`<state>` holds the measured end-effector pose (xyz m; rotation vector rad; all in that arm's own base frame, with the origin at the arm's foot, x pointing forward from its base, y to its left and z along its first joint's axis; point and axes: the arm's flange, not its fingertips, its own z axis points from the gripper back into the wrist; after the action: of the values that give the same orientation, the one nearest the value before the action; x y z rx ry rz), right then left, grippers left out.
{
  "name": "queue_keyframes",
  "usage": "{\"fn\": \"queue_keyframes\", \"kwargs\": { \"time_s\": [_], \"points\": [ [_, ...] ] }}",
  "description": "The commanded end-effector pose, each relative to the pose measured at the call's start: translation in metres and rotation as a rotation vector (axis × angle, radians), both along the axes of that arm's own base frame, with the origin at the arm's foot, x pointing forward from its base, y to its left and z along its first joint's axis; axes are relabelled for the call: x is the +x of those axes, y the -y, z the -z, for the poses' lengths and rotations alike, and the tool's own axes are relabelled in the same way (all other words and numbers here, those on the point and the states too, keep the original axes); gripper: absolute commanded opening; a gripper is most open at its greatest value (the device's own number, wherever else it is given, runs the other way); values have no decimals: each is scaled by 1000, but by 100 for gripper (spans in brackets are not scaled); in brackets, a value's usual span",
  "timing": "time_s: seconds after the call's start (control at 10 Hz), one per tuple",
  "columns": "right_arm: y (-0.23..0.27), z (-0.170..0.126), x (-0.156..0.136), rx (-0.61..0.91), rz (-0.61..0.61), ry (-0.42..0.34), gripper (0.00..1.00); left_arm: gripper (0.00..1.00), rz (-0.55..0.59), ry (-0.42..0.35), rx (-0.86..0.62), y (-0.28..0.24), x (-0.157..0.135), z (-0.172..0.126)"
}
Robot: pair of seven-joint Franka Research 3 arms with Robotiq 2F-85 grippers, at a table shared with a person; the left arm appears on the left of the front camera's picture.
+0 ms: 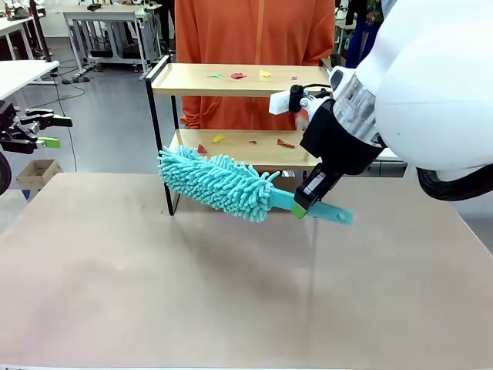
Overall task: Clean the shelf.
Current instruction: Clean the specific section of the Shelf indicated by the human with the Duster.
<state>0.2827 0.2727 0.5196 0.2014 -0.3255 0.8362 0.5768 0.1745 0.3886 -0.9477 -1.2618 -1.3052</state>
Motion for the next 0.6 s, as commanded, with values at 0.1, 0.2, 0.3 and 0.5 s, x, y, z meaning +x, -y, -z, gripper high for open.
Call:
{"fn": "queue_keyframes", "kwargs": {
  "time_s": [0.1, 0.2, 0.3, 0.5],
  "points": [
    [0, 0, 0, 0, 0, 0, 13, 100, 0, 5, -3, 0, -2, -3],
    [-25, 9, -12, -43, 85, 41, 13, 100, 0, 5, -3, 0, -2, -3],
    [-46, 12, -22, -24, 170, 100, 13, 100, 0, 5, -3, 0, -2, -3],
    [-69, 10, -31, -14, 247, 121, 13, 100, 0, 5, -3, 0, -2, -3]
  ]
}}
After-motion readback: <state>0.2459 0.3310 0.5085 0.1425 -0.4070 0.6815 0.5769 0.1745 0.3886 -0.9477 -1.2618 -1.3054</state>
